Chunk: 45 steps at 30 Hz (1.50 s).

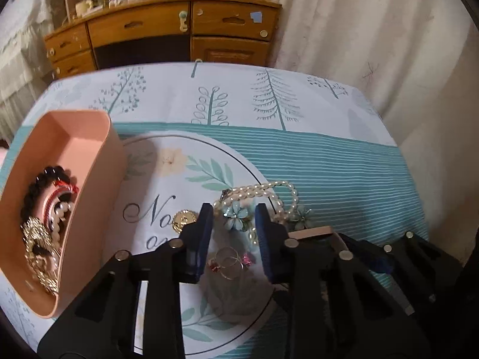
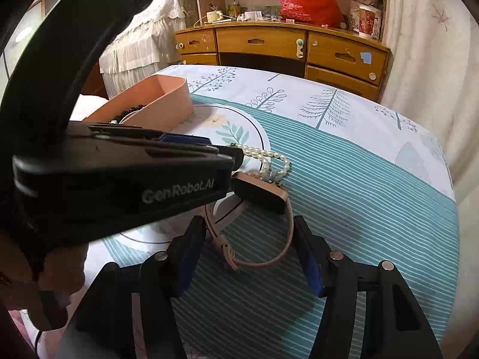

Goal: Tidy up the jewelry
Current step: 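Grasp the blue flower pendant with the left tool while the right tool grasps the pink-strap watch, then lower the pendant and the watch into the pink tray and open both tools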

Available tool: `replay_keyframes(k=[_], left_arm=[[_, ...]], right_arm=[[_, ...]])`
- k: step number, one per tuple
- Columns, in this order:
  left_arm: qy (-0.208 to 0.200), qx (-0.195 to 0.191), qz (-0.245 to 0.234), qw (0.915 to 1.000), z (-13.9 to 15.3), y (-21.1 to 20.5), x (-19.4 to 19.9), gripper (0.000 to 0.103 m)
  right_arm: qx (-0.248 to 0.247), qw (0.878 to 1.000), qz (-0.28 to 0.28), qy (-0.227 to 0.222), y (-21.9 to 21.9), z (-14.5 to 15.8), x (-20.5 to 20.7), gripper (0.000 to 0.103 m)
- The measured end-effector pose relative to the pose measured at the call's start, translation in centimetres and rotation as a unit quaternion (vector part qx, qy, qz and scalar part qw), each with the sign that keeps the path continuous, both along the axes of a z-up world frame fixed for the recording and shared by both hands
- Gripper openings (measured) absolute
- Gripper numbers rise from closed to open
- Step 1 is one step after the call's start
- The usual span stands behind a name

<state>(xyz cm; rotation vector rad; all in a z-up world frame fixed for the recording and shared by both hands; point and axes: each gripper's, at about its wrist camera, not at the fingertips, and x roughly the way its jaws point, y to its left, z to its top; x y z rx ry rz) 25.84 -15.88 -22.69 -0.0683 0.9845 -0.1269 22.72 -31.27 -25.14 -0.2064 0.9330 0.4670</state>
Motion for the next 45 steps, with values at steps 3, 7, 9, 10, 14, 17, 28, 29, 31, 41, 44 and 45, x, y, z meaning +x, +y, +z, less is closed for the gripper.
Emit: replay_keyframes(k=[3, 7, 9, 10, 14, 17, 28, 29, 31, 41, 44, 45], left_arm=[[-0.005, 0.013, -0.01, 0.9999, -0.1, -0.4, -0.1, 0.015], [-0.005, 0.014, -0.008, 0.9999, 0.0, -0.4, -0.2, 0.015], [-0.005, 0.01, -0.006, 0.9999, 0.2, -0.3, -0.2, 0.012], [-0.005, 0.009, -0.006, 0.9999, 0.4, -0.2, -0.3, 0.012], [-0.016, 0.007, -0.011, 0.9998, 1.1, 0.1, -0.6, 0.012], [-0.02, 0.006, -0.013, 0.9997, 1.9, 0.4, -0.9, 0.012], [-0.056, -0.031, -0.006, 0.9979, 6.6, 3.7, -2.7, 0.012], [-0.058, -0.033, -0.005, 0.9977, 7.1, 4.1, -2.9, 0.012], [-0.063, -0.039, 0.0, 0.9973, 8.0, 5.3, -3.3, 0.012], [-0.07, -0.035, 0.018, 0.9967, 10.7, 12.1, -4.7, 0.012], [-0.067, -0.029, 0.024, 0.997, 10.7, 14.3, -4.9, 0.012], [-0.065, -0.028, 0.026, 0.9971, 10.6, 15.1, -4.9, 0.012]], right_arm=[[0.0, 1.0, -0.001, 0.0, -0.1, 0.0, -0.1, 0.058], [0.003, 1.0, -0.007, -0.001, -0.4, 0.1, -0.1, 0.053], [0.013, 1.0, -0.015, 0.002, -0.7, 0.1, -0.1, 0.05], [0.018, 1.0, -0.02, 0.003, -0.9, 0.1, 0.0, 0.048], [0.018, 0.999, -0.029, 0.008, -1.0, 0.3, -0.4, 0.042], [0.016, 0.999, -0.035, 0.012, -0.9, 0.5, -0.6, 0.041], [0.054, 0.997, -0.06, 0.008, 0.5, 3.1, -1.8, 0.037], [0.062, 0.996, -0.06, 0.008, 0.9, 3.5, -1.9, 0.037], [0.067, 0.996, -0.061, 0.004, 1.7, 4.2, -2.1, 0.029], [0.023, 0.996, -0.08, 0.015, 7.2, 5.0, -2.3, 0.026], [0.012, 0.994, -0.109, 0.029, 7.5, 4.2, -1.9, 0.049], [0.006, 0.992, -0.121, 0.033, 7.7, 3.9, -1.8, 0.049]])
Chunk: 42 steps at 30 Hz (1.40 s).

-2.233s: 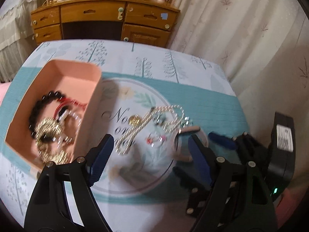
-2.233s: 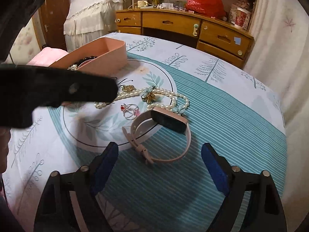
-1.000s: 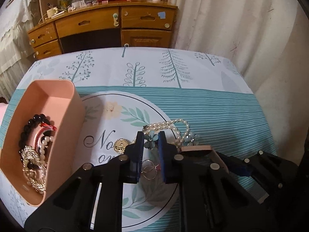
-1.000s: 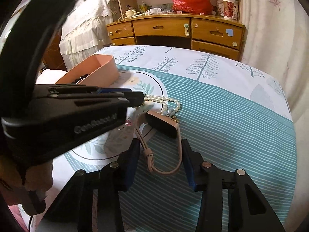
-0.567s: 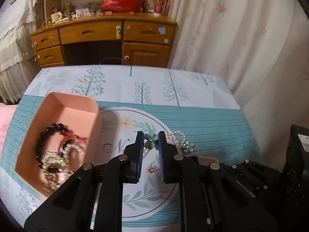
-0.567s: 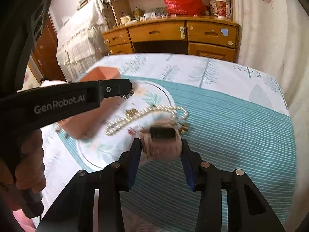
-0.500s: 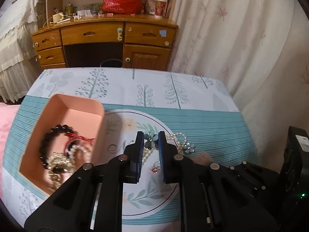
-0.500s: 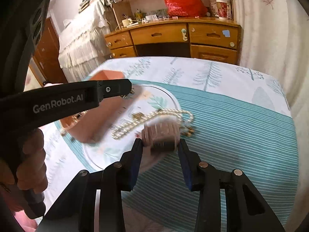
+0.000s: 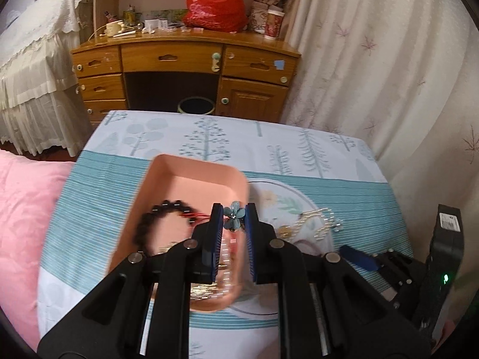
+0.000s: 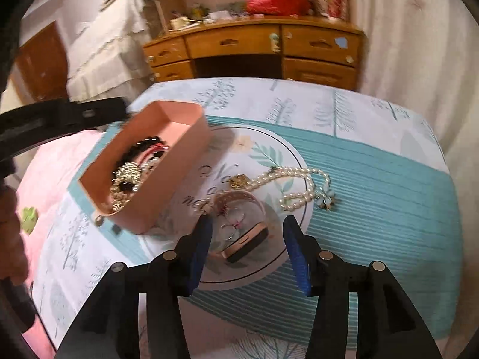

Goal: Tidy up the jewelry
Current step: 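Lower the pendant and the watch into the pink tray and open both tools, then withdraw both open tools from the tray toward the remaining jewelry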

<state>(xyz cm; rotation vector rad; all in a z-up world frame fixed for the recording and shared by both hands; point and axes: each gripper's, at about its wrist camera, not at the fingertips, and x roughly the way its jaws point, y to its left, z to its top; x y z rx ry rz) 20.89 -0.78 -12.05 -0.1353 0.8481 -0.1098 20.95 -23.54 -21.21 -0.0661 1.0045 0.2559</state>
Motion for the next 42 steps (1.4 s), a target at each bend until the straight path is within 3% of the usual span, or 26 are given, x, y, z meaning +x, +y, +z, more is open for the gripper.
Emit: replay_keyframes(k=[3, 7, 10, 19, 31, 39, 42], left_arm=[[0.004, 0.004, 0.002, 1.0, -0.1, 1.8, -0.1, 0.012], [0.017, 0.006, -0.001, 0.9998, -0.5, 3.8, 0.0, 0.012], [0.028, 0.002, -0.01, 0.9995, -0.8, 4.8, 0.3, 0.012], [0.055, 0.006, -0.045, 0.9975, -2.3, 5.9, 0.8, 0.012], [0.083, -0.011, -0.059, 0.9948, -3.8, 7.5, -0.1, 0.012], [0.102, -0.014, -0.05, 0.9934, -4.0, 8.5, -0.4, 0.015], [0.108, -0.012, -0.05, 0.9928, -4.1, 8.4, -0.6, 0.025]], right_arm=[[-0.006, 0.998, -0.045, 0.034, -0.4, -1.3, 1.1, 0.048], [0.034, 0.993, -0.089, 0.064, -0.9, -2.3, 1.9, 0.02], [0.023, 0.993, -0.1, 0.063, -0.2, -2.1, 2.0, 0.01], [0.004, 0.992, -0.124, 0.033, 1.7, 1.4, 1.6, 0.009], [0.049, 0.996, -0.062, -0.03, 7.7, 7.5, 2.3, 0.009], [0.07, 0.997, -0.009, -0.025, 12.6, 7.7, 3.0, 0.012], [0.075, 0.997, -0.014, -0.019, 12.5, 7.6, 2.8, 0.012]])
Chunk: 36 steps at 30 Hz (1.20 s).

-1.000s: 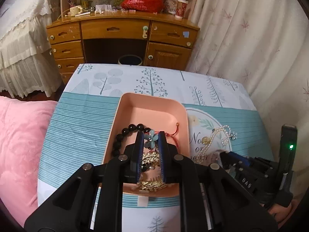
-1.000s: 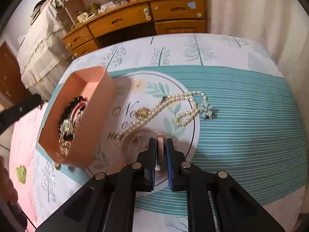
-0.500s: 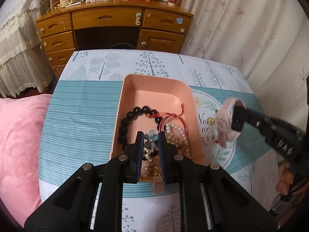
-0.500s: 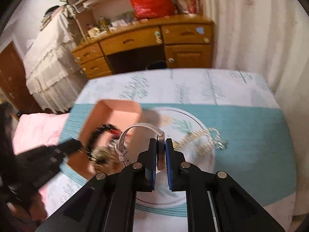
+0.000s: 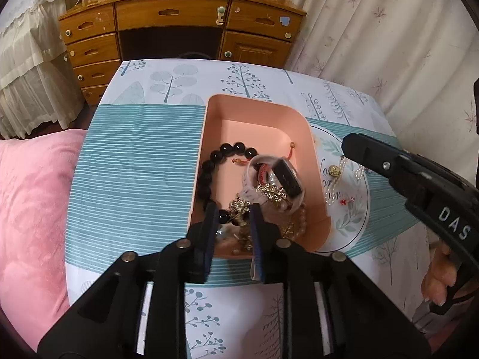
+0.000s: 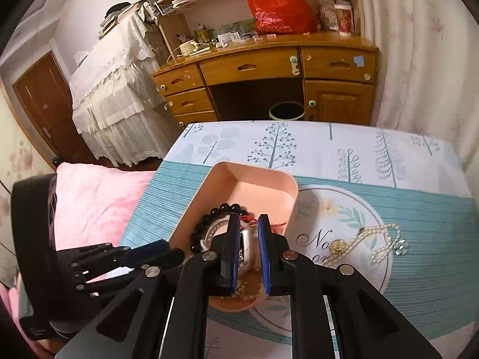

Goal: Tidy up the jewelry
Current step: 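Withdraw both open tools from the tray toward the remaining jewelry, then grasp the silver ring with the left tool while the right tool grasps the flower pendant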

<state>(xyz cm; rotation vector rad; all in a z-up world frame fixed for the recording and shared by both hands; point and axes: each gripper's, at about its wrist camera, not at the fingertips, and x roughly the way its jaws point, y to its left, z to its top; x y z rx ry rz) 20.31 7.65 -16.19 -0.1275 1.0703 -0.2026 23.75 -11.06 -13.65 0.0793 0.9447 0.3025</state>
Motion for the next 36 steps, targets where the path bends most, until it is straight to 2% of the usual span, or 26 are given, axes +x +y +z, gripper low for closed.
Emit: replay_keyframes(k=[2, 3, 6, 11, 15, 17, 19, 22, 24, 26, 27, 32, 36], left_arm=[[0.0, -0.001, 0.004, 1.0, 0.1, 0.0, -0.1, 0.042], [-0.002, -0.004, 0.006, 1.0, 0.2, 0.0, -0.3, 0.044], [-0.004, -0.013, 0.009, 0.9999, 0.5, -0.3, -0.7, 0.044], [0.002, -0.026, 0.006, 0.9996, 0.4, -1.3, -1.9, 0.045], [0.029, -0.067, 0.015, 0.9972, -0.4, -2.0, -3.8, 0.045], [0.034, -0.082, 0.019, 0.9958, -0.8, -2.4, -4.8, 0.045], [0.037, -0.076, 0.018, 0.9963, -1.2, -3.4, -5.7, 0.045], [0.043, -0.046, 0.003, 0.998, -2.0, -5.8, -6.6, 0.045], [0.044, -0.027, -0.006, 0.9986, -2.4, -7.3, -7.0, 0.045], [0.048, 0.005, -0.006, 0.9988, -3.0, -9.3, -7.1, 0.059], [0.049, 0.008, -0.008, 0.9987, -3.1, -10.0, -7.1, 0.061], [0.056, -0.006, -0.017, 0.9983, -3.6, -13.9, -6.6, 0.064], [0.031, -0.008, -0.01, 0.9994, -3.4, -16.9, -5.5, 0.064]], right_arm=[[0.006, 1.0, -0.006, 0.001, -0.5, 0.1, -0.2, 0.014], [0.004, 1.0, -0.008, 0.0, -0.8, 0.0, -0.2, 0.014], [0.0, 1.0, -0.016, 0.003, -2.0, -0.1, -0.5, 0.017], [-0.016, 0.999, -0.036, 0.023, -4.9, -1.3, -0.8, 0.031], [-0.033, 0.997, -0.045, 0.044, -7.0, -2.5, -1.4, 0.037], [-0.05, 0.996, -0.046, 0.05, -8.1, -3.1, -1.7, 0.044], [-0.066, 0.996, -0.044, 0.052, -9.1, -3.6, -2.0, 0.062], [-0.1, 0.993, -0.034, 0.05, -10.4, -4.2, -2.6, 0.072], [-0.131, 0.99, -0.021, 0.049, -11.1, -4.7, -2.9, 0.075], [-0.155, 0.987, -0.005, 0.047, -11.8, -5.1, -3.1, 0.076], [-0.168, 0.985, 0.005, 0.046, -12.3, -5.5, -3.2, 0.076], [-0.207, 0.977, 0.031, 0.038, -14.6, -7.1, -2.9, 0.076], [-0.208, 0.976, 0.055, 0.022, -16.7, -8.1, -2.3, 0.076]])
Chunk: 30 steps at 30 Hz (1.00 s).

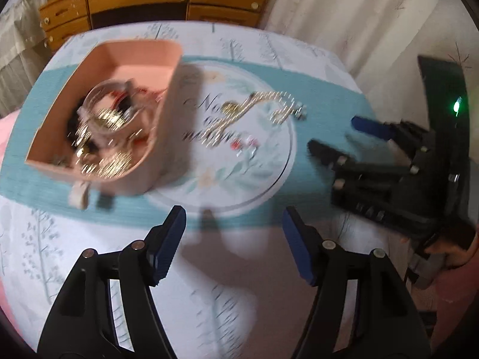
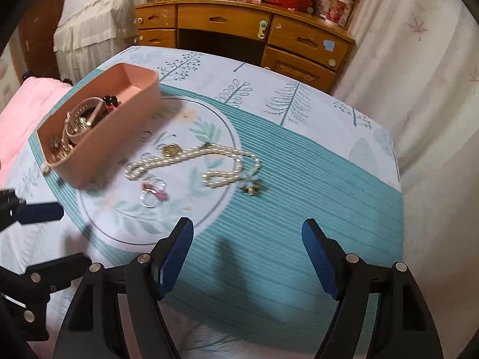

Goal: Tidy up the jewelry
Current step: 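Grasp the silver ring with the left tool while the right tool grasps the flower pendant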

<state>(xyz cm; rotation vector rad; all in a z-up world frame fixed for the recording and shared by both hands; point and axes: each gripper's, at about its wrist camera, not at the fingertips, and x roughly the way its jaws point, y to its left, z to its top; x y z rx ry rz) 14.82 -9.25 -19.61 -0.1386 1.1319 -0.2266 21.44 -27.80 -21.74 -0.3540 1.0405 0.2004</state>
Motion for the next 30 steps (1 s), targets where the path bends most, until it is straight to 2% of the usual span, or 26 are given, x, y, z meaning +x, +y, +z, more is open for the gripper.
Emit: replay_keyframes(k=[2, 6, 8, 10, 12, 15, 17, 23, 28, 30], left_arm=[[-0.016, 0.005, 0.01, 0.9998, 0.1, -1.4, 0.8, 0.064], [-0.018, 0.019, 0.038, 0.9989, -0.8, -3.1, 2.9, 0.064], [-0.022, 0.036, 0.046, 0.998, -1.3, -3.8, 3.8, 0.064], [-0.031, 0.055, 0.054, 0.9966, -1.7, -4.3, 4.4, 0.064], [-0.041, 0.071, 0.059, 0.9949, -1.9, -4.8, 4.7, 0.062], [-0.044, 0.09, 0.056, 0.9934, -2.4, -5.5, 5.4, 0.049], [-0.037, 0.083, 0.059, 0.9941, -2.7, -5.6, 5.7, 0.042], [-0.029, 0.082, 0.069, 0.9938, -3.2, -5.4, 6.2, 0.029], [-0.03, 0.085, 0.074, 0.9932, -3.1, -4.9, 6.3, 0.017], [-0.029, 0.078, 0.075, 0.9937, -3.1, -4.5, 6.3, 0.017]], right_arm=[[0.031, 0.999, 0.011, 0.005, -1.3, -0.4, 0.7, 0.076], [0.069, 0.997, 0.024, -0.005, -3.0, -0.8, 2.0, 0.075], [0.078, 0.996, 0.031, -0.011, -3.4, -1.1, 2.7, 0.07], [0.086, 0.995, 0.039, -0.011, -3.5, -1.4, 3.4, 0.06], [0.088, 0.995, 0.052, -0.013, -3.4, -1.8, 4.0, 0.058], [0.091, 0.993, 0.072, -0.016, -3.1, -2.2, 4.6, 0.05], [0.094, 0.992, 0.08, -0.012, -2.8, -2.6, 5.0, 0.046], [0.105, 0.99, 0.098, -0.005, -2.1, -3.3, 5.5, 0.042], [0.11, 0.989, 0.096, -0.007, -1.8, -3.5, 5.7, 0.03], [0.112, 0.989, 0.095, -0.006, -1.7, -3.5, 5.8, 0.025]])
